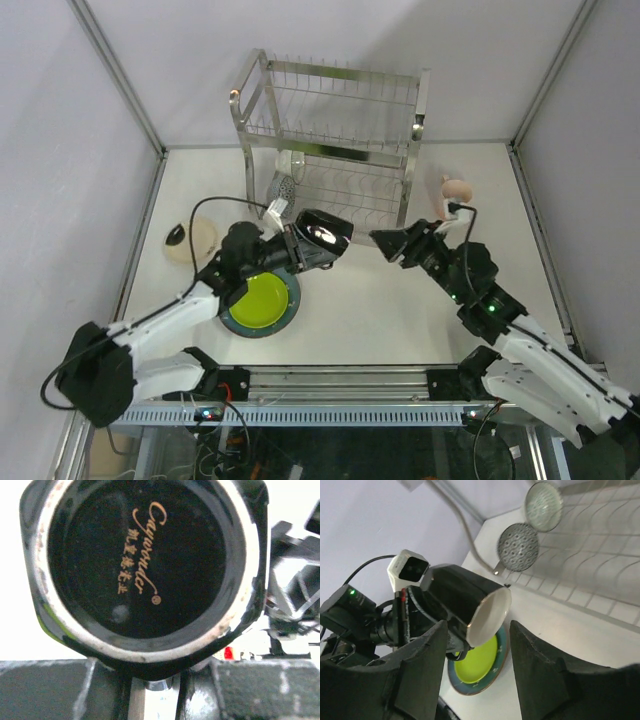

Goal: Load the mixed dishes into the dish rack

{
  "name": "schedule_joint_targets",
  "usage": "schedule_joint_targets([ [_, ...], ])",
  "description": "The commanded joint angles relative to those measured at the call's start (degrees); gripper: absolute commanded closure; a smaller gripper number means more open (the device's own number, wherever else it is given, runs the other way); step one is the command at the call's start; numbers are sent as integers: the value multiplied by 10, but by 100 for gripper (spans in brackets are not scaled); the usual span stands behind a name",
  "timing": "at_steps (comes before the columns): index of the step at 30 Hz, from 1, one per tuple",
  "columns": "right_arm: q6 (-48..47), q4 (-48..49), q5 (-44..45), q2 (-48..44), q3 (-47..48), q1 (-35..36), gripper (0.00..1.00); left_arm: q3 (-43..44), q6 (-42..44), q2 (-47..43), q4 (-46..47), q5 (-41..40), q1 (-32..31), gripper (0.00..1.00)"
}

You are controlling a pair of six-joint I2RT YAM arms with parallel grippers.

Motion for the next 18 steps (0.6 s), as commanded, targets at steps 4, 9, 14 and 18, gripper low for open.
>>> schedule_joint_targets([
  [4,-71,-181,65,-93,26,-35,47,187,127,139,-48,3,-2,100],
  [9,-103,-273,87,-130,54,-57,47,332,197,253,-141,2,-3,100],
  [14,-132,-332,89,-162,70,-90,47,475,278,349,-253,-24,-2,100],
  [18,-150,-358,65,-169,84,-128,47,559,297,426,-308,-40,-2,100],
])
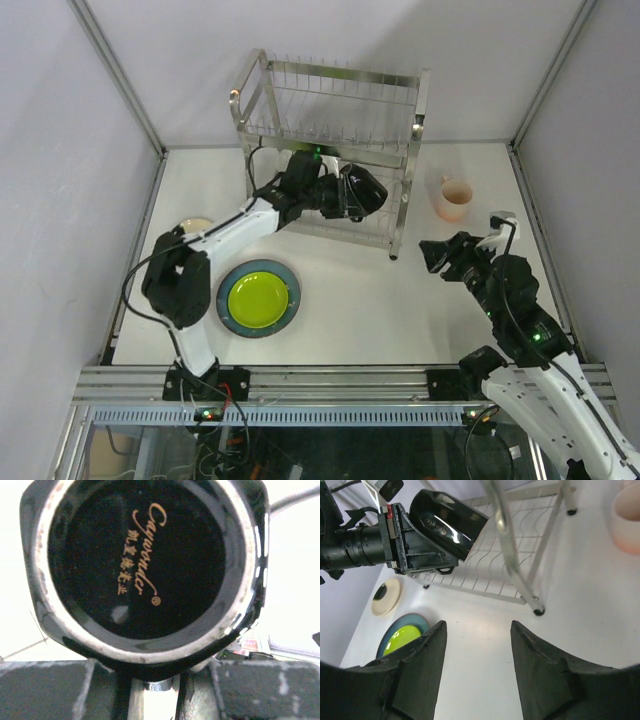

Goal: Load the mixed dishes into the dish rack

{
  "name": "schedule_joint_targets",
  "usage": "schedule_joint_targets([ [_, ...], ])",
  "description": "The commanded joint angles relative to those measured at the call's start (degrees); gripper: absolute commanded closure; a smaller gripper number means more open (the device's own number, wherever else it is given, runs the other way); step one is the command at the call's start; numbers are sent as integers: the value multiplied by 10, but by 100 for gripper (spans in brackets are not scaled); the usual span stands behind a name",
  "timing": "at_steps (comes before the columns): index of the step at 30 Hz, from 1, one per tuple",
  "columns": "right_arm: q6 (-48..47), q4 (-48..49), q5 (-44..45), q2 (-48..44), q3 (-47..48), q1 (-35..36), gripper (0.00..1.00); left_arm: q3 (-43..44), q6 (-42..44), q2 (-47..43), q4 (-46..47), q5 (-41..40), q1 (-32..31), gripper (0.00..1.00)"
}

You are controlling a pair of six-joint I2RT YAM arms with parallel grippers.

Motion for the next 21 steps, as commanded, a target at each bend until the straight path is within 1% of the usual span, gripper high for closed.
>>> schedule_joint_targets([
  [1,-42,-46,-15,-7,35,-38,47,120,64,53,-33,-13,-2,100],
  [7,-50,-70,-26,-17,39,-69,47,199,63,126,-50,-14,-2,100],
  [9,-50,-83,-27,-25,40,-74,47,231,52,159,-39,-4,-2,100],
  [16,-55,-107,-17,-31,50,-79,47,245,15,199,20,0,-2,100],
  [18,-58,-114,-15,-33,53,-80,47,274,18,219,10,-3,-2,100],
  [21,-60,-123,-11,-33,54,-80,47,343,37,252,-24,-18,-2,100],
])
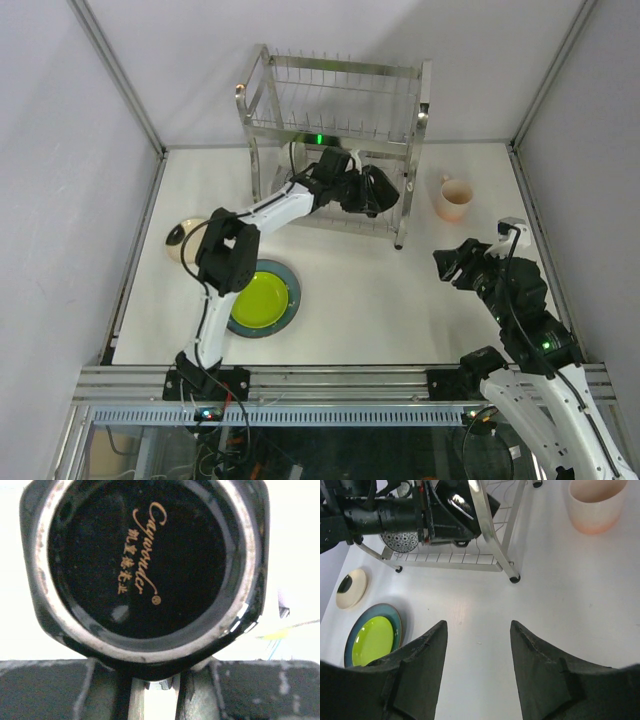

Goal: Load the mixed dishes into the dish rack

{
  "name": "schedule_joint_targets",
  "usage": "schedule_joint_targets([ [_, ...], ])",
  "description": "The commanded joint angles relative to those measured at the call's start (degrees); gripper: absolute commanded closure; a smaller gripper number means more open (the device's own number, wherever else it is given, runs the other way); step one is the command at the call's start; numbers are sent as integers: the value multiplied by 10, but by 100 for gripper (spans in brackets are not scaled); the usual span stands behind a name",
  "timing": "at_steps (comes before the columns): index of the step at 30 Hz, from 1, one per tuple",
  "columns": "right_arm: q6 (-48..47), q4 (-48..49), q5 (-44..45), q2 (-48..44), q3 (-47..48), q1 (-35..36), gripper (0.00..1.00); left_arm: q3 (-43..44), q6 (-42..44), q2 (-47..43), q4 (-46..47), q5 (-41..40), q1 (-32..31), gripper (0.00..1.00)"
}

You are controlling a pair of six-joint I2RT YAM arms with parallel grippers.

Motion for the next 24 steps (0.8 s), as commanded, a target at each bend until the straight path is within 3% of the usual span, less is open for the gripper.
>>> schedule_joint_targets([
  [1,-17,-11,9,-6,26,-4,47,138,24,19,33,-11,1,100],
  [7,-25,-21,18,-5,26,-5,48,256,78,82,-47,-66,1,100],
  [24,-29,-33,26,29,28,-7,48,363,217,138,-102,-186,-20,100],
])
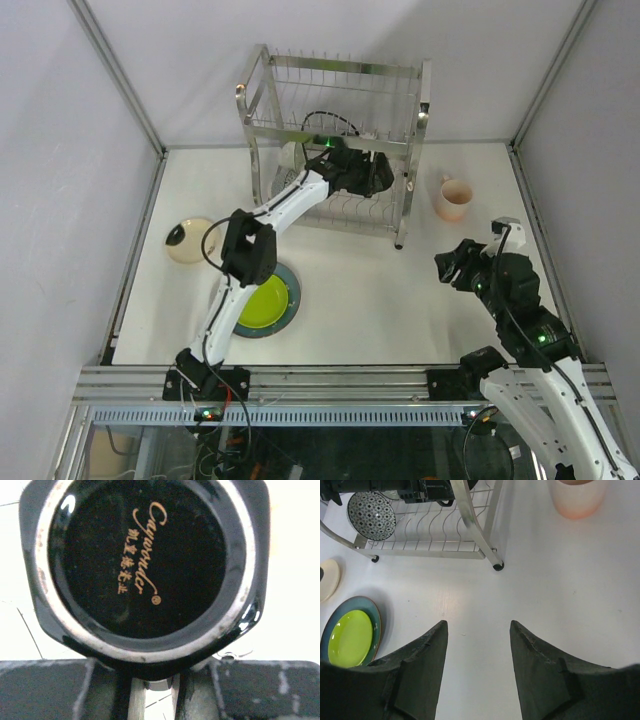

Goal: Load the mixed dishes into the dish rack

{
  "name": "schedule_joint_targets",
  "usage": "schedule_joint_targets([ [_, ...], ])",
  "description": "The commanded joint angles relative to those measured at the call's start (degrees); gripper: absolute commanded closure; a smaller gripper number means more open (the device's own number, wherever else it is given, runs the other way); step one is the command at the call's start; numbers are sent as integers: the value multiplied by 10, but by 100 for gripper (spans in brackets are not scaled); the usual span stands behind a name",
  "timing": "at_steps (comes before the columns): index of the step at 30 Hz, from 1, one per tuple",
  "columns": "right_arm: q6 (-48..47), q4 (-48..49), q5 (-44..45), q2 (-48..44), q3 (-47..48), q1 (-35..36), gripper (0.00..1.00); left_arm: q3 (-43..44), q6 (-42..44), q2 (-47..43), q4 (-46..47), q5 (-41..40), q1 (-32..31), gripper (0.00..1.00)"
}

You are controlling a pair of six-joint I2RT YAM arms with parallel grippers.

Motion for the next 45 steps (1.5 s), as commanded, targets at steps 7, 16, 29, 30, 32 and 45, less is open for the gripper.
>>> schedule_joint_targets([
  [7,-17,8,4,28,22,-4,48,53,91,-24,28,-19,-22,100],
  [16,-29,12,-4,38,22,-6,48,44,114,-26,15,-16,-27,100],
  [29,-31,-3,-12,18,9,-16,48,42,134,-10,2,-15,-43,90],
  [30,-31,-4,-13,17,9,-17,48,41,135,-8,2,-15,-44,89],
  [32,-32,-5,-14,15,9,-19,48,42,135,-6,2,-16,-46,81],
  [45,-34,-7,-26,7,0,-31,48,44,128,-3,6,-24,-48,50],
])
